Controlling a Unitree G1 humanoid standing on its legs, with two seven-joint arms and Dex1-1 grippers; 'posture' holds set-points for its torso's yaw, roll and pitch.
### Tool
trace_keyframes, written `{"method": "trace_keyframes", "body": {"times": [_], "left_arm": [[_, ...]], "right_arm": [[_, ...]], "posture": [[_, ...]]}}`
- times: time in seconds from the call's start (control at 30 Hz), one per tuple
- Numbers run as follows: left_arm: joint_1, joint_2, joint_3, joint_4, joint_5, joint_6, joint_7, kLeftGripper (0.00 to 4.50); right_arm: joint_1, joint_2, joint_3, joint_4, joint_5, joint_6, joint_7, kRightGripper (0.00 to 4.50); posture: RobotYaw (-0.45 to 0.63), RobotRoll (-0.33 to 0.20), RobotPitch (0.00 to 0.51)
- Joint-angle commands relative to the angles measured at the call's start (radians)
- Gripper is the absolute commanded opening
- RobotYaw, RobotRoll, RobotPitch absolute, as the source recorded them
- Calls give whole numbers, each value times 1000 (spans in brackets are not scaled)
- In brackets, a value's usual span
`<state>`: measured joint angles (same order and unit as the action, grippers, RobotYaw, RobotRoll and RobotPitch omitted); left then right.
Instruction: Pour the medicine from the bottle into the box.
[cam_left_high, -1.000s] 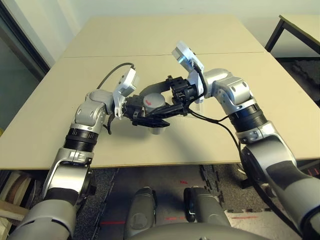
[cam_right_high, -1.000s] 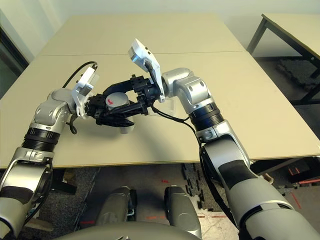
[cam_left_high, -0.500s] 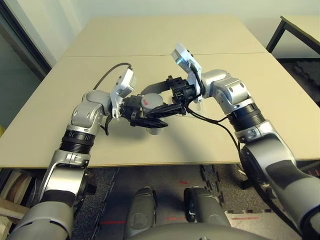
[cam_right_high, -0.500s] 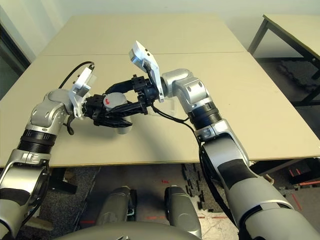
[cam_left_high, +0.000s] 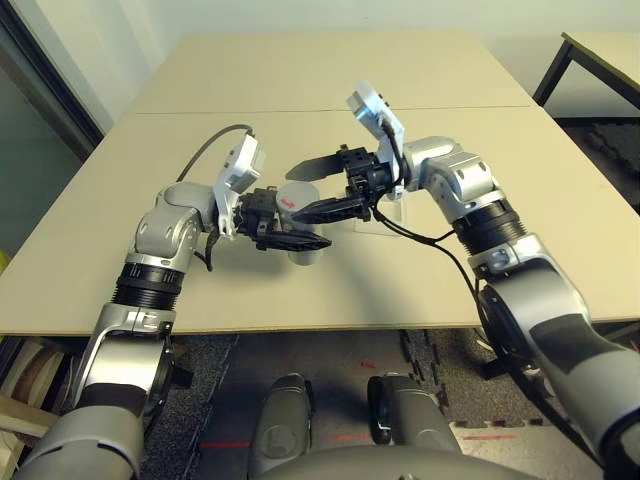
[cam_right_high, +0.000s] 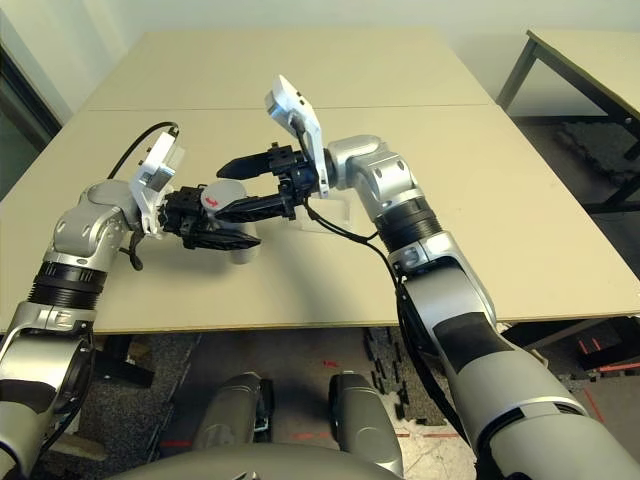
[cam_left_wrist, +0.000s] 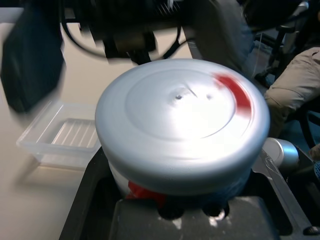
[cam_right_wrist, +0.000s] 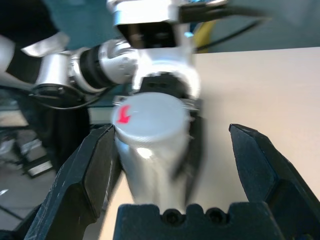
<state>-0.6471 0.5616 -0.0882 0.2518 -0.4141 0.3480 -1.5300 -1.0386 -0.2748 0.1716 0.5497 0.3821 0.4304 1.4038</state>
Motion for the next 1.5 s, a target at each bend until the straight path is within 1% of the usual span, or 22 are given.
{"method": "trace_keyframes", "body": {"times": [0.03,0.2,0.4,0.63,0.87,1.13,1.5], "left_arm": [[14,8,-6,1,-5,-15,-13,2855],[16,14,0,16,-3,-25,-13,2855],[11,9,-2,32,0,-35,-10,2855],[-7,6,-5,64,4,-53,-13,2855],[-14,-1,-10,73,6,-61,-9,2855],[-19,-6,-14,79,6,-68,-7,2855],[-18,-10,-18,64,5,-61,-3,2855]], "right_arm": [[19,-54,-47,-33,14,27,-6,4500],[47,-120,-67,-63,11,52,-9,4500],[65,-117,-64,-149,33,101,-19,4500],[74,-57,-19,-228,36,123,-26,4500],[56,17,35,-240,15,103,-41,4500],[34,88,77,-189,-30,41,-73,4500],[-23,173,81,-53,-77,-66,-101,4500]], "posture": [[32,0,44],[26,0,43],[21,0,41],[19,0,36],[20,0,34],[24,0,30],[39,0,31]]}}
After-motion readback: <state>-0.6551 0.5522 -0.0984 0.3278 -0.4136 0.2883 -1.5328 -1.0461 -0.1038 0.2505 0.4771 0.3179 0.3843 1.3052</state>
